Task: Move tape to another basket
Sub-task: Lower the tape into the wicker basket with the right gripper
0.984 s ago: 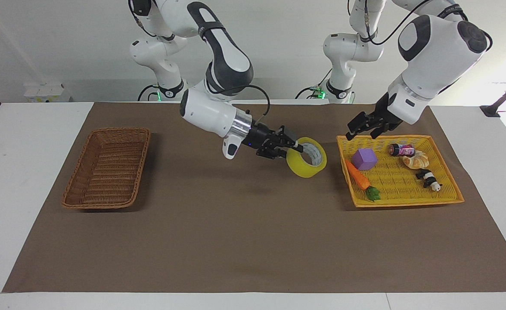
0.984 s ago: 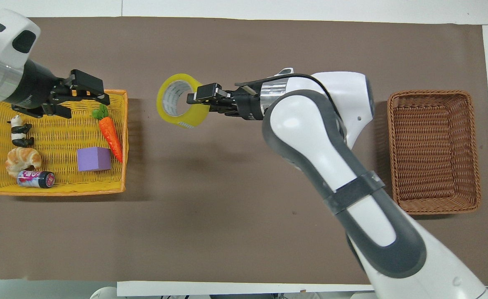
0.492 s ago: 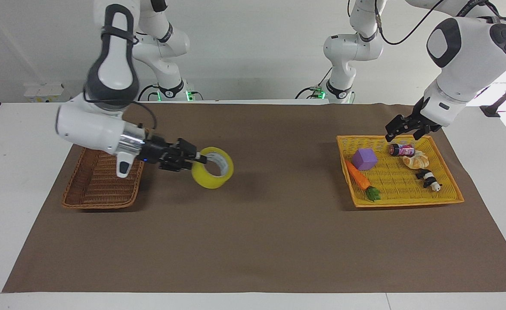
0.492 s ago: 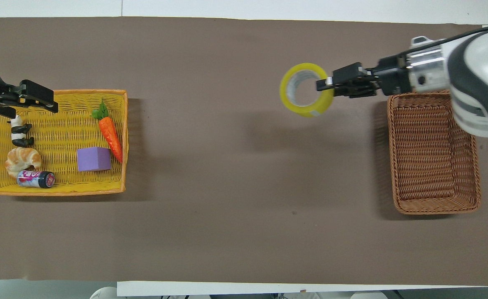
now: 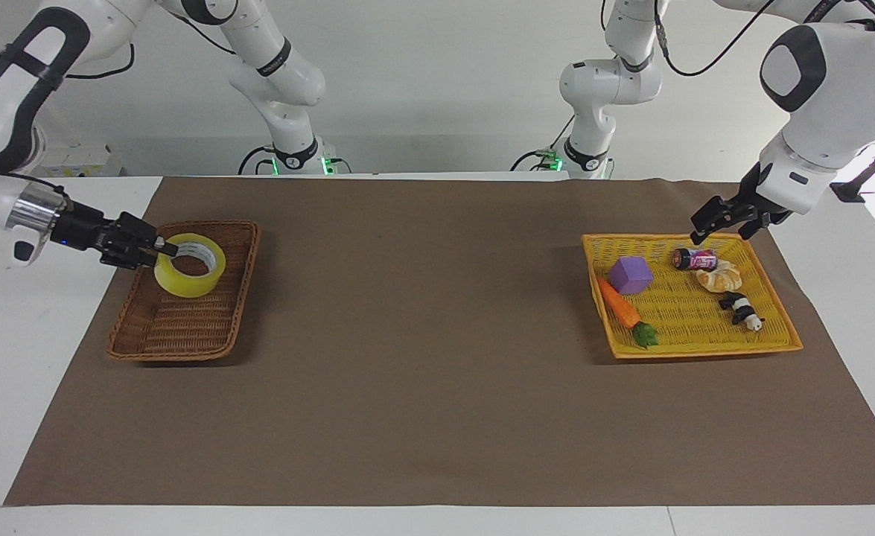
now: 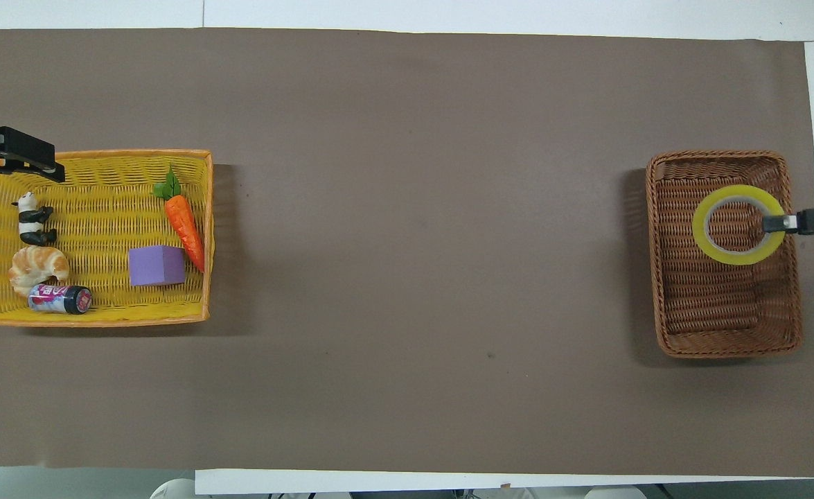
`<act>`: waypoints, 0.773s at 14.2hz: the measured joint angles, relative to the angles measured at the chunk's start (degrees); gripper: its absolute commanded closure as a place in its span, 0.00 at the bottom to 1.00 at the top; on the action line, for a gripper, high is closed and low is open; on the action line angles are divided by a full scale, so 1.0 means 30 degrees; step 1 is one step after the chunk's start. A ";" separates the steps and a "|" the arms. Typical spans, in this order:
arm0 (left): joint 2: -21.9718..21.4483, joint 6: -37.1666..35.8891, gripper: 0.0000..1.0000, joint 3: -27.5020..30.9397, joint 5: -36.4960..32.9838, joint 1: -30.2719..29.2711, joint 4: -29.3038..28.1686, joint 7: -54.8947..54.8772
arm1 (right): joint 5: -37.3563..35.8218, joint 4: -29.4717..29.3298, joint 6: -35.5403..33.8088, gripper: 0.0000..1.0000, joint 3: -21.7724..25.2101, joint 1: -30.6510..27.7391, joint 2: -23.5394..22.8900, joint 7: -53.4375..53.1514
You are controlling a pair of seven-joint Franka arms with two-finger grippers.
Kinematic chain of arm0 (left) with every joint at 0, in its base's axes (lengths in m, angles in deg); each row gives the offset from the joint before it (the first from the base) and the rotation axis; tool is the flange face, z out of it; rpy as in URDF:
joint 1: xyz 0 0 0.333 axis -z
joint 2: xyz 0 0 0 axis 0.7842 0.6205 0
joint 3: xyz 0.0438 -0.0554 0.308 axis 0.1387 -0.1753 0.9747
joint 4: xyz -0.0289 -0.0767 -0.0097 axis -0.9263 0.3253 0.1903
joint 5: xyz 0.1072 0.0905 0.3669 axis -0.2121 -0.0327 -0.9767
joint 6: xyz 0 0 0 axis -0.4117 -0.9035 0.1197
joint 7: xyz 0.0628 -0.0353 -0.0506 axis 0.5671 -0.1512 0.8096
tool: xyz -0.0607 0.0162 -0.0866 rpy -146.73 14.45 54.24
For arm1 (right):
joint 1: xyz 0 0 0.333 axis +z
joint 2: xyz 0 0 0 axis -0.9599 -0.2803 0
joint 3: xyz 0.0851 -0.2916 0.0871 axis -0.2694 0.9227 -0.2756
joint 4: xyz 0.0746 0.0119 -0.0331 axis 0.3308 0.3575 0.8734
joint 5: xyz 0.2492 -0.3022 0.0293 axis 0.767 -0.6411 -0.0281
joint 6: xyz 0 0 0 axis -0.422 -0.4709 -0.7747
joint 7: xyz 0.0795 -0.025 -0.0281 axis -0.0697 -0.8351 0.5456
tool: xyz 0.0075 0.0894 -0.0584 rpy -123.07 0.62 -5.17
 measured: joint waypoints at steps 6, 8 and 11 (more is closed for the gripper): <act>-0.0001 0.0029 0.00 0.0014 -0.0076 -0.1245 0.0014 0.0000 | -0.2194 0.2164 0.2289 1.00 -0.0281 -0.0252 -0.0613 0.3519; -0.0004 0.0019 0.00 0.0010 -0.0096 -0.1476 -0.0071 0.0000 | -0.2197 0.2867 0.3186 0.77 -0.0311 -0.0193 -0.0613 0.4040; -0.0008 -0.0058 0.00 0.0013 -0.0132 -0.2100 -0.0080 -0.0052 | -0.2960 0.2591 0.3475 0.00 -0.0315 0.0279 -0.0403 0.4156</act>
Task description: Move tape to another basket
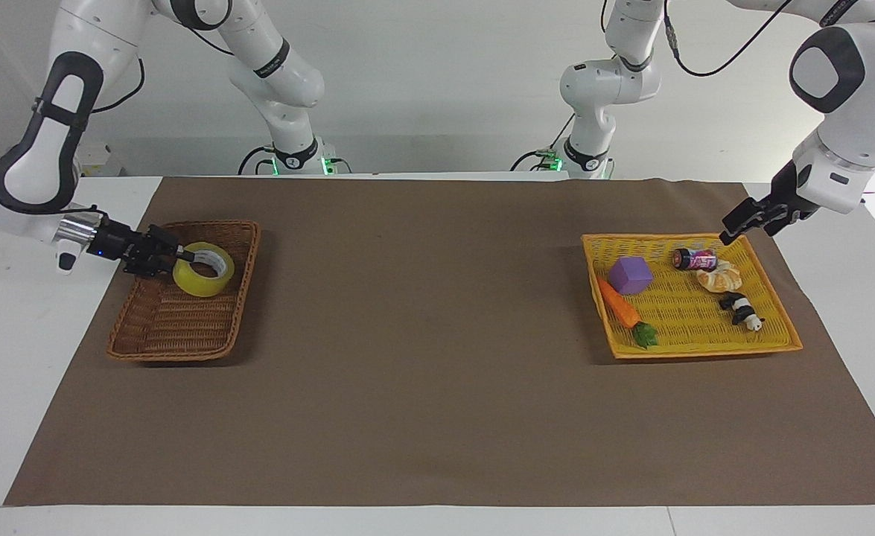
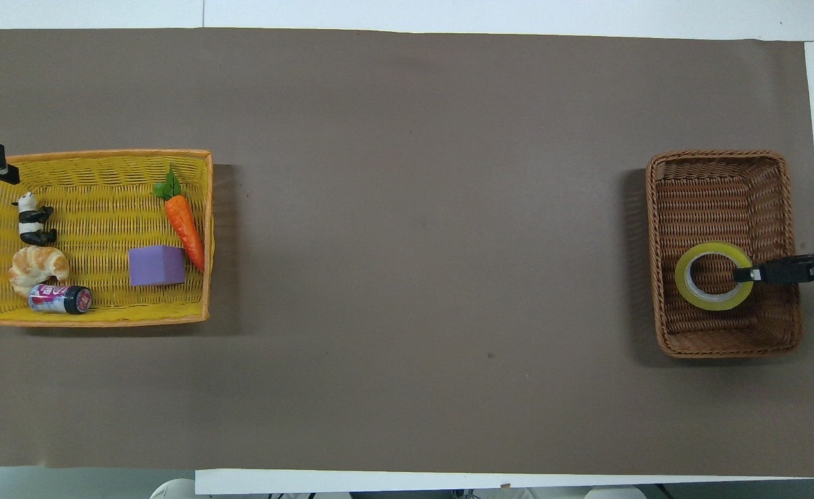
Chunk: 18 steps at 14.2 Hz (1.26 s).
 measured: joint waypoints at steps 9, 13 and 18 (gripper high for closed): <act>0.0866 -0.4604 0.00 -0.0526 -0.0982 0.0473 0.3470 -0.0033 | -0.4977 -0.2186 0.2168 0.00 -0.0074 0.3527 0.3605 -0.2258; 0.1070 -0.4895 0.00 -0.0572 -0.1078 0.1136 0.4050 -0.0032 | -0.8903 -0.3322 0.0736 0.00 -0.0255 0.6148 0.5634 -1.0552; -0.0134 -0.3826 0.00 -0.0467 -0.1161 0.1071 0.1321 -0.0330 | -1.1147 -0.5466 -0.2836 0.00 -0.1005 0.7193 0.6567 -1.5114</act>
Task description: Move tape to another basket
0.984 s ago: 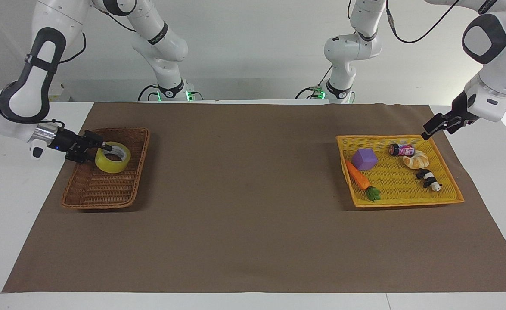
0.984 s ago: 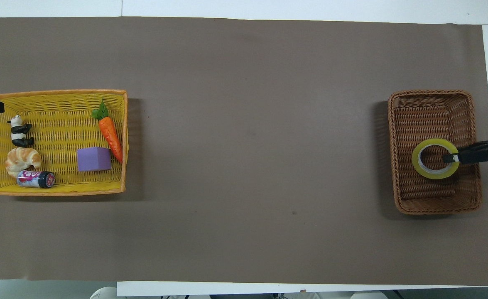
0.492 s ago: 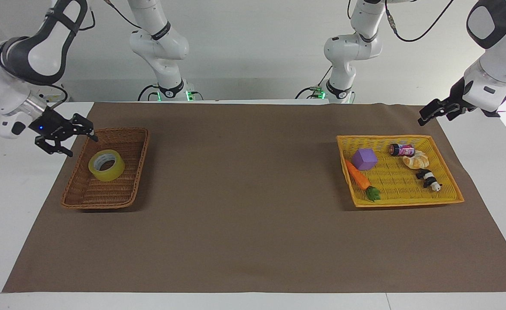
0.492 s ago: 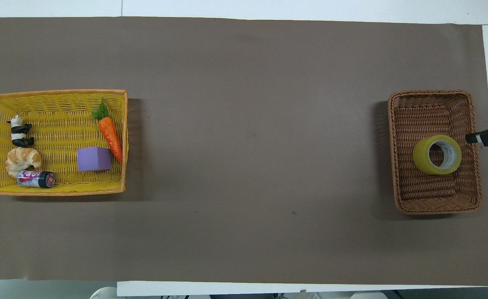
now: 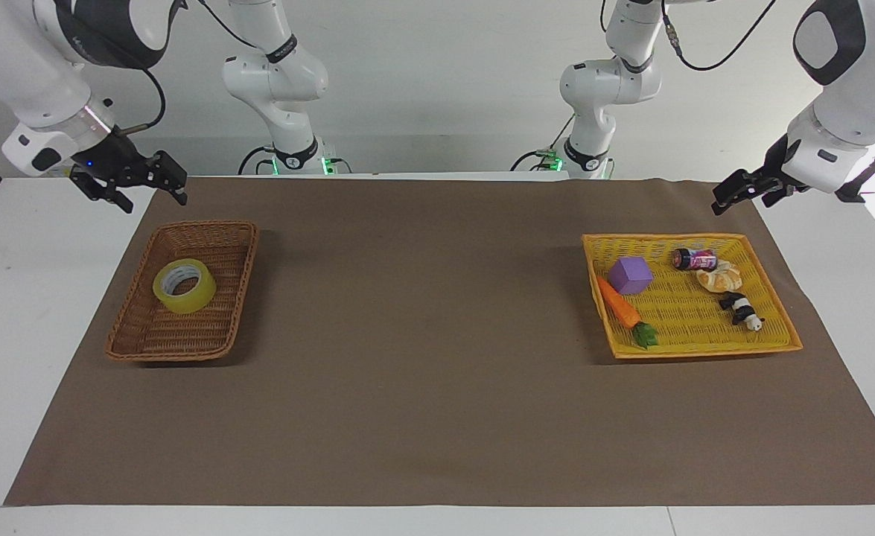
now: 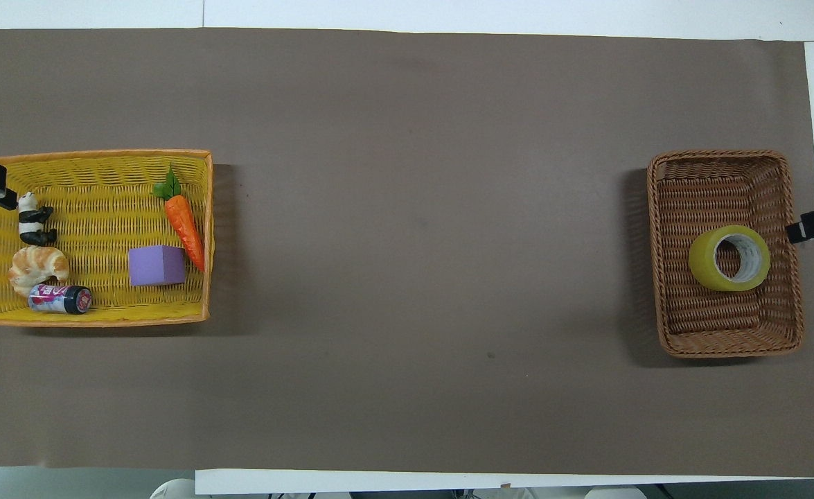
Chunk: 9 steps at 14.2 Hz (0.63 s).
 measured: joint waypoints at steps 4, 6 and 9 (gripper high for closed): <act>-0.0815 0.0568 0.00 0.0013 -0.0002 -0.0001 -0.1432 -0.0119 | -0.0700 -0.2619 -0.2159 0.00 -0.0404 -0.0057 -0.1122 -0.1103; -0.0918 0.0665 0.00 -0.0007 -0.0002 0.0017 -0.1434 -0.0122 | -0.0769 -0.2899 -0.2218 0.00 -0.0395 -0.0133 -0.1557 -0.1112; -0.0963 0.0819 0.00 -0.0099 -0.0002 0.0036 -0.1434 -0.0123 | -0.0782 -0.3008 -0.2235 0.00 -0.0394 -0.0239 -0.1742 -0.1113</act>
